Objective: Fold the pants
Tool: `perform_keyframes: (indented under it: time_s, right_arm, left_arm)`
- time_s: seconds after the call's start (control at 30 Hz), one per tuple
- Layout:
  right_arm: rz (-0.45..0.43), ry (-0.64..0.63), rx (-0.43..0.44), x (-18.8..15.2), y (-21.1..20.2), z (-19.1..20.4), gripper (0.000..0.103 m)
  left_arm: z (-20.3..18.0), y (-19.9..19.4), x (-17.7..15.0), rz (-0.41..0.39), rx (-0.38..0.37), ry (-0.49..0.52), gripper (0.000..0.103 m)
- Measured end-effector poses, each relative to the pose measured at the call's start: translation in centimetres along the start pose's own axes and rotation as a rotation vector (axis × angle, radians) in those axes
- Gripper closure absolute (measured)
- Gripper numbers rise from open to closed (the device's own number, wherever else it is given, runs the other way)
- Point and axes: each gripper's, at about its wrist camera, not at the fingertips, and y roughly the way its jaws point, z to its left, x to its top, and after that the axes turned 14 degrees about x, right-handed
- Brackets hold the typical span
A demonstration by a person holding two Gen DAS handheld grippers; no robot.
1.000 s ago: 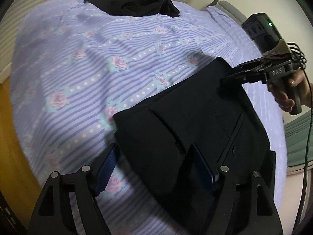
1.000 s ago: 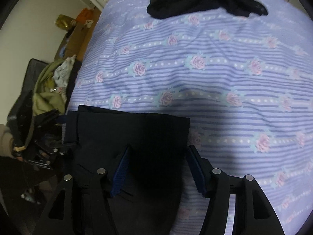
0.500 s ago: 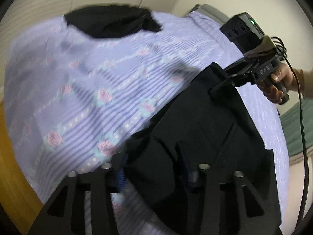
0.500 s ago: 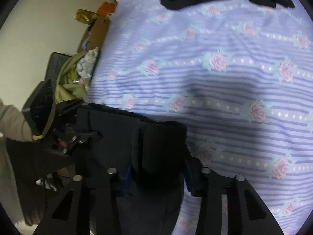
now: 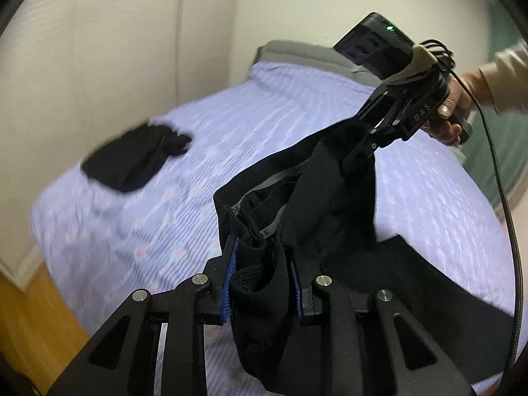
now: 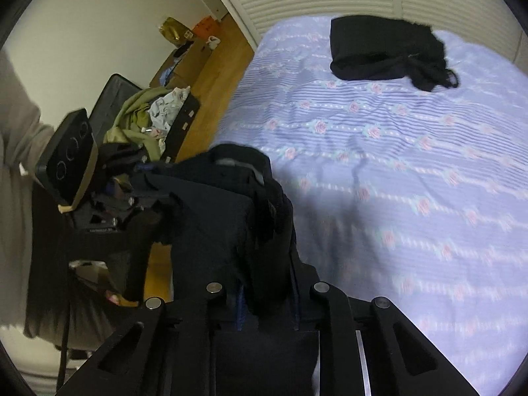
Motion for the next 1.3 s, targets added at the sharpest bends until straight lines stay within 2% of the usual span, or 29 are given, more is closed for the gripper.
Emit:
perform_keyframes:
  time_s: [0.13,0.37,0.47,0.57,0.77,0.87,0.97,1.1,1.3]
  right_arm:
    - [-0.002,-0.029,-0.094,-5.6,-1.8,4.4,0.083]
    - [0.005,-0.052,-0.245,-16.6,-2.6,9.8,0.085]
    - [0.028,-0.065,-0.314,-22.5,-1.7,11.4,0.085]
    - [0.047,-0.063,-0.358,-27.9,0.0,12.1,0.085]
    - [0.015,-0.039,-0.423,-36.3,2.6,12.8,0.085]
    - [-0.011,-0.020,-0.447,-39.9,3.3,13.7,0.085]
    - [-0.023,0.003,-0.465,-43.4,4.0,14.6,0.085]
    - [-0.048,0.024,-0.511,-46.2,5.8,14.5,0.082]
    - [-0.024,0.094,-0.585,-49.2,7.8,13.5,0.064]
  left_arm:
    - [-4.6,-4.1,-0.4,-0.075,-0.042,0.135,0.076]
    - [-13.9,-9.2,-3.1,-0.116,-0.152,0.340,0.075]
    - [-19.3,-11.1,-5.7,-0.130,-0.209,0.435,0.074]
    - [-24.2,-11.9,-8.9,-0.107,-0.269,0.502,0.074]
    - [-31.3,-12.4,-14.9,-0.071,-0.349,0.601,0.074]
    - [-33.3,-13.1,-16.7,-0.066,-0.390,0.632,0.073]
    - [-34.8,-13.1,-18.7,-0.053,-0.436,0.669,0.067]
    - [-36.3,-11.8,-21.0,-0.020,-0.464,0.735,0.064]
    - [-37.4,-12.0,-21.7,0.002,-0.527,0.830,0.058]
